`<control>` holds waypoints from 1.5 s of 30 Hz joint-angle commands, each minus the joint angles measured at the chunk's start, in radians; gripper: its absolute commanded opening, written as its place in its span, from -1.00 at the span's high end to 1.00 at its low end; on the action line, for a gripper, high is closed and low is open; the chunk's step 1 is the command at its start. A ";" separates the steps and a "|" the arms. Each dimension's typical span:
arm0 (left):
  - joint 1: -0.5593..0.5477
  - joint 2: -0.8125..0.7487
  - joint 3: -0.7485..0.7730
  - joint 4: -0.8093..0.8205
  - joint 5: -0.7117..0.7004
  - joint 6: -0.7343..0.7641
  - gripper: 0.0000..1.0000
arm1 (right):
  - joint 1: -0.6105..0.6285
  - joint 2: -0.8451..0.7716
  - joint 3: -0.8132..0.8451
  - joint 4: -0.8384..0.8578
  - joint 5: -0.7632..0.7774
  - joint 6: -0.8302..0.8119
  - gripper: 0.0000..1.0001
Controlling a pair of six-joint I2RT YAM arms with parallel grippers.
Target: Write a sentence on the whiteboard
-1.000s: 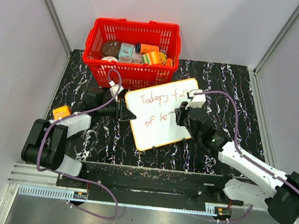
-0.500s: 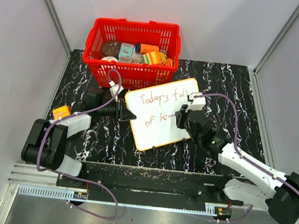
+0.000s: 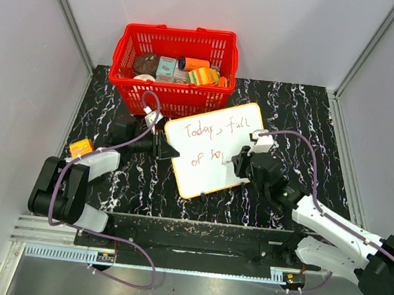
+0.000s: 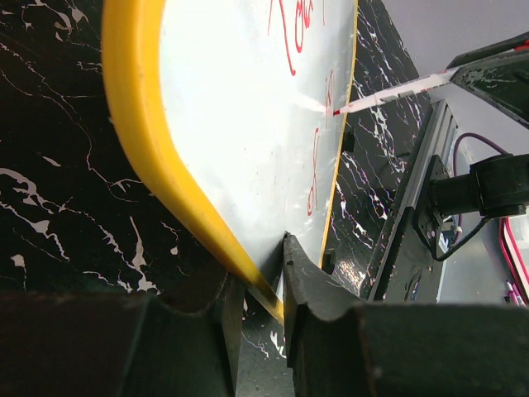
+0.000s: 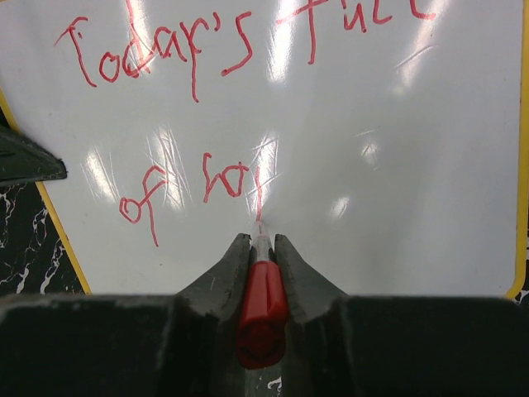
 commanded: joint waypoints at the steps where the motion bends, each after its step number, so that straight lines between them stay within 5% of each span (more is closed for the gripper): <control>1: -0.028 0.027 -0.002 -0.034 -0.088 0.124 1.00 | -0.009 -0.024 -0.031 -0.059 -0.038 0.025 1.00; 8: -0.028 0.027 -0.002 -0.033 -0.090 0.125 1.00 | -0.009 -0.116 -0.026 -0.024 -0.022 0.020 1.00; 20: -0.029 0.027 -0.002 -0.033 -0.088 0.124 1.00 | -0.009 0.048 0.095 0.073 0.037 -0.032 1.00; 45: -0.031 0.030 0.000 -0.036 -0.092 0.124 1.00 | -0.021 0.072 0.101 0.096 0.102 -0.072 1.00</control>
